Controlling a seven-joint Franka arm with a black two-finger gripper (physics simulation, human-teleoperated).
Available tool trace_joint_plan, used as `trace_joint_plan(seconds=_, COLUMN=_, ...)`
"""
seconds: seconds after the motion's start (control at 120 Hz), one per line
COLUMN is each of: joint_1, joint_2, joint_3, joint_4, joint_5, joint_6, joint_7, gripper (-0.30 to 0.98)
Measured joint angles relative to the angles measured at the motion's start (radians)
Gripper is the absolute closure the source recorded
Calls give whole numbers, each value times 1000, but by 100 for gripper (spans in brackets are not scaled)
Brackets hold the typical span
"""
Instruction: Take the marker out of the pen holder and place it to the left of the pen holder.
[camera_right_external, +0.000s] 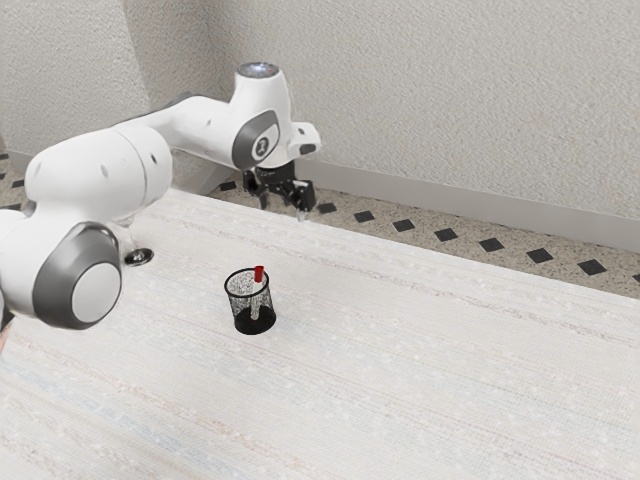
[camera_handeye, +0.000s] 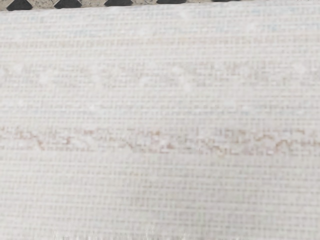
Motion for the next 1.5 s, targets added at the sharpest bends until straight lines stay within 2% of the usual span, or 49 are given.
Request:
trace_joint_plan(seconds=0.083, joint_1=19, joint_2=-70, joint_3=17, joint_4=-51, joint_5=-42, joint_6=-32, joint_7=4, gripper=3)
trace_joint_plan(seconds=0.2, joint_1=-33, joint_2=-290, joint_3=49, joint_4=-345, joint_5=-72, joint_6=-35, joint_7=-3, gripper=3)
trace_joint_plan(seconds=0.308, joint_1=-83, joint_2=-378, joint_3=72, joint_4=-516, joint_5=-84, joint_6=-3, joint_7=-17, gripper=3)
trace_joint_plan(seconds=0.442, joint_1=-126, joint_2=-409, joint_3=98, joint_4=-617, joint_5=-96, joint_6=48, joint_7=-31, gripper=3)
trace_joint_plan(seconds=0.783, joint_1=-152, joint_2=-414, joint_3=108, joint_4=-707, joint_5=-120, joint_6=143, joint_7=-80, gripper=3)
trace_joint_plan(seconds=0.9, joint_1=-168, joint_2=-393, joint_3=108, joint_4=-699, joint_5=-56, joint_6=149, joint_7=-129, gripper=3)
trace_joint_plan(seconds=1.0, joint_1=-193, joint_2=-376, joint_3=103, joint_4=-649, joint_5=33, joint_6=111, joint_7=-185, gripper=3)
trace_joint_plan(seconds=1.158, joint_1=-198, joint_2=-368, joint_3=102, joint_4=-614, joint_5=115, joint_6=43, joint_7=-274, gripper=13)
trace_joint_plan(seconds=1.308, joint_1=-201, joint_2=-370, joint_3=106, joint_4=-616, joint_5=141, joint_6=7, joint_7=-348, gripper=22)
trace_joint_plan(seconds=1.5, joint_1=-207, joint_2=-382, joint_3=112, joint_4=-623, joint_5=131, joint_6=-24, joint_7=-419, gripper=27)
